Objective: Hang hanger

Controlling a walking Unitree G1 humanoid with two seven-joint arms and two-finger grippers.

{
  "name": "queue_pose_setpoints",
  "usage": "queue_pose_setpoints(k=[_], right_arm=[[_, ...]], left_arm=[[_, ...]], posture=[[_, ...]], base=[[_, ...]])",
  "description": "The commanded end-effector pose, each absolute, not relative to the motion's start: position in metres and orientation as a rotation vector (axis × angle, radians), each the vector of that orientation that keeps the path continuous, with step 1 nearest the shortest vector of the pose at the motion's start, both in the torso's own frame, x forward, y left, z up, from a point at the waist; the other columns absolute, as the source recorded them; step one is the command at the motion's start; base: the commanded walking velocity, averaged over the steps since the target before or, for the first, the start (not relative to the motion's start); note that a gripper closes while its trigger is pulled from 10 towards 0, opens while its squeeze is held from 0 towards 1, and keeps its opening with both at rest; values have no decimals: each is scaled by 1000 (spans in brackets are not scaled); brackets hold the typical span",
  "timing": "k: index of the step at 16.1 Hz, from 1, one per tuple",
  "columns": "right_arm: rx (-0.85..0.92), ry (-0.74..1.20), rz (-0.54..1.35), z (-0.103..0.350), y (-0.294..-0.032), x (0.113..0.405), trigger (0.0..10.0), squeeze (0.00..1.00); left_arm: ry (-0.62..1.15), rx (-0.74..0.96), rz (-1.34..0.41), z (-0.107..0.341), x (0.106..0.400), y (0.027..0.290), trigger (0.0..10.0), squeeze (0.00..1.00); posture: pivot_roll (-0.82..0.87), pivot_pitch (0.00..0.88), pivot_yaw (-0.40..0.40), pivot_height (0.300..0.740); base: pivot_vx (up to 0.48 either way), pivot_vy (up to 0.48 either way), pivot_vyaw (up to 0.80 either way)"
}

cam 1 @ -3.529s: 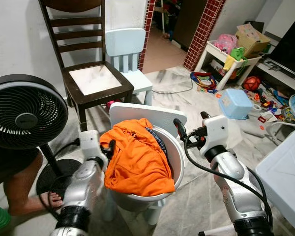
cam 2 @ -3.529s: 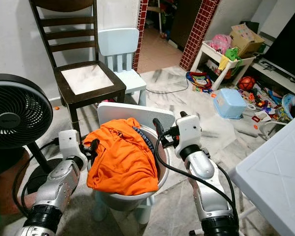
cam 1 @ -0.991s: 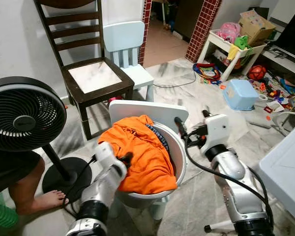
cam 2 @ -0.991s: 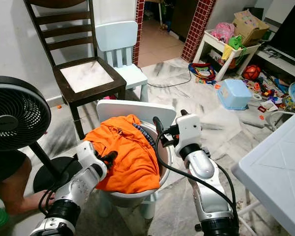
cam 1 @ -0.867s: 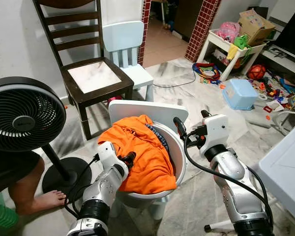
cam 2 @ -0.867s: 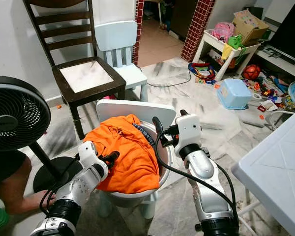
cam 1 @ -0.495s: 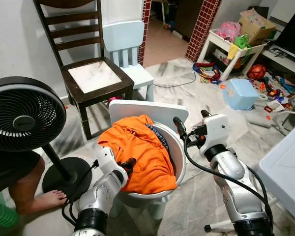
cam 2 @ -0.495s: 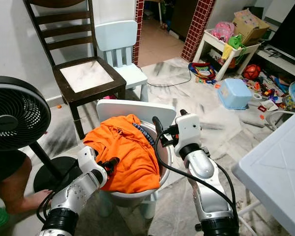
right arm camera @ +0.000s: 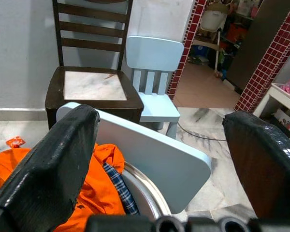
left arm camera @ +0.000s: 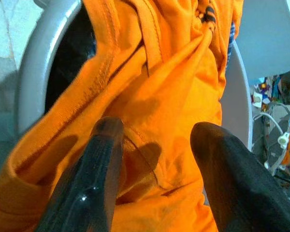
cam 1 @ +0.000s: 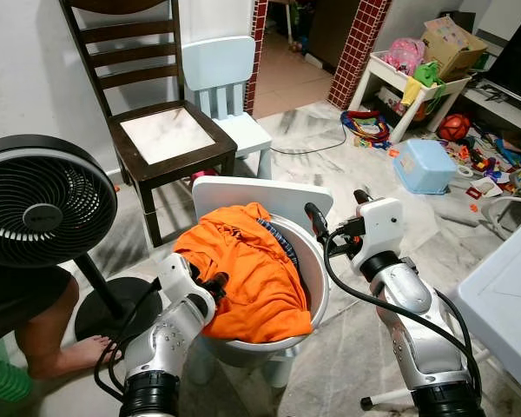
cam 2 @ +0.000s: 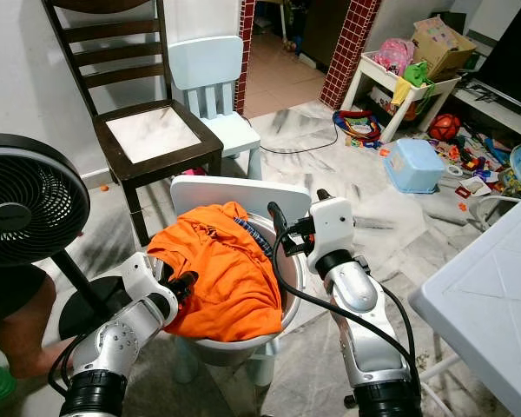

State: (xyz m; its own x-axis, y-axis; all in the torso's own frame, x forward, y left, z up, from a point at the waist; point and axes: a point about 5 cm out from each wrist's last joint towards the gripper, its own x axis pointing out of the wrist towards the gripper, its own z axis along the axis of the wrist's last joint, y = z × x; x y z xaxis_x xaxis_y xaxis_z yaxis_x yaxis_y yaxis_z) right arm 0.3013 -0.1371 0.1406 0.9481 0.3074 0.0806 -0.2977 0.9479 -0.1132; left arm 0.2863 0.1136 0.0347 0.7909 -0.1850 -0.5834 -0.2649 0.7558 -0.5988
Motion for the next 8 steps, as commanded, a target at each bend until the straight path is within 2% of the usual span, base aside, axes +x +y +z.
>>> queue_pose_setpoints(k=[1, 5, 6, 8], right_arm=[[-110, -96, 306, 141, -139, 303, 10000, 0], [-110, -97, 308, 141, -139, 303, 10000, 0], [-110, -98, 310, 141, -138, 304, 10000, 0], [-111, -101, 311, 142, -138, 304, 10000, 0]], left_arm=[[740, -787, 48, 22, 270, 96, 0, 0], [743, -789, 50, 22, 270, 96, 0, 0], [768, -783, 40, 19, 271, 95, 10000, 0], [809, -766, 10, 14, 271, 92, 10000, 0]], posture=[[-49, 70, -127, 740], [-49, 70, -127, 740], [-50, 65, -124, 740], [-51, 65, -123, 740]], base=[[0, 0, 0], [0, 0, 0], [0, 0, 0], [0, 0, 0]])
